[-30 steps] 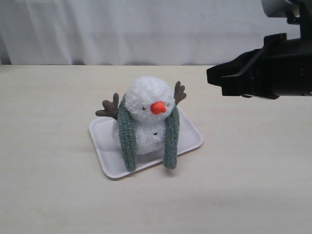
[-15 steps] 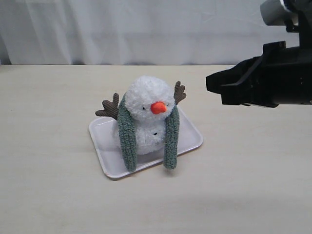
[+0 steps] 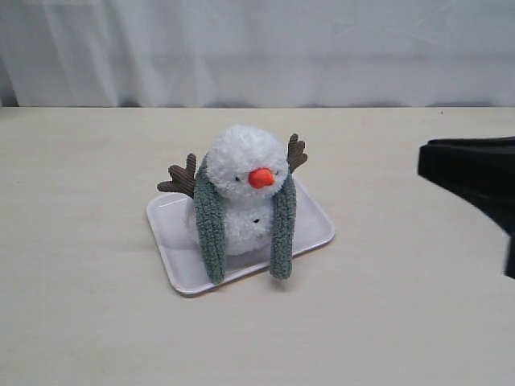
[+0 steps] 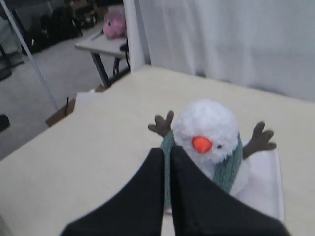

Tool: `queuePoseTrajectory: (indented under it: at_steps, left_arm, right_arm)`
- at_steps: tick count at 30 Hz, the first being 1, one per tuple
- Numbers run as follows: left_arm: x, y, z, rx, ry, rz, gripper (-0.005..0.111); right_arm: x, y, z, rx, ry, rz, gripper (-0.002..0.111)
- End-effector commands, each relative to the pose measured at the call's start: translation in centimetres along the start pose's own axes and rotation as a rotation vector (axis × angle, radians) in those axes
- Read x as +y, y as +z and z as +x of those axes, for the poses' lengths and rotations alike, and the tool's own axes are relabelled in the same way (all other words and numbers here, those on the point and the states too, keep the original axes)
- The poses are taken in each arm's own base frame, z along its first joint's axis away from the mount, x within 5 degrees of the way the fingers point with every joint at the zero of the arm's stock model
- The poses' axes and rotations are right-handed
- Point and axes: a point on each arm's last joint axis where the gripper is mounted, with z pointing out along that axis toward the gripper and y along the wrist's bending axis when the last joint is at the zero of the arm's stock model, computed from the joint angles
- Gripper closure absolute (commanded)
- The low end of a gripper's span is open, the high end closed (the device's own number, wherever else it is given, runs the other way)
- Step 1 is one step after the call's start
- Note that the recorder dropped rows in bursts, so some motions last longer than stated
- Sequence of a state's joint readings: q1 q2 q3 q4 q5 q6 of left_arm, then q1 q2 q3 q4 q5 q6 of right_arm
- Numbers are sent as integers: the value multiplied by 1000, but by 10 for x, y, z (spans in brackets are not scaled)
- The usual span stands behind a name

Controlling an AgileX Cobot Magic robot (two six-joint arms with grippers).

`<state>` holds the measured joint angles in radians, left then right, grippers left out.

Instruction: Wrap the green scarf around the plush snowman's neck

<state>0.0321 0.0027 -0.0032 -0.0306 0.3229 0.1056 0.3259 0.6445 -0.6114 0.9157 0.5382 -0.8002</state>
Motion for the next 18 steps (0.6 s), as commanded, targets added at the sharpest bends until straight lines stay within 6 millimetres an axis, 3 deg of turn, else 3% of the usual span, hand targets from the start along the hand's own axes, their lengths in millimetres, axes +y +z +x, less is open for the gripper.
queuePoseTrajectory:
  at_steps: [1, 5, 10, 18]
  left_arm:
    - [0, 0, 1, -2, -6, 1, 107]
    - [0, 0, 1, -2, -6, 1, 107]
    - [0, 0, 1, -2, -6, 1, 107]
    - [0, 0, 1, -2, -6, 1, 107]
  right_arm:
    - [16, -35, -5, -153, -55, -6, 104]
    - [35, -79, -4, -329, -133, -15, 104]
    - [52, -118, 5, -491, -205, -22, 104]
    - [60, -139, 16, -574, -289, 27, 104]
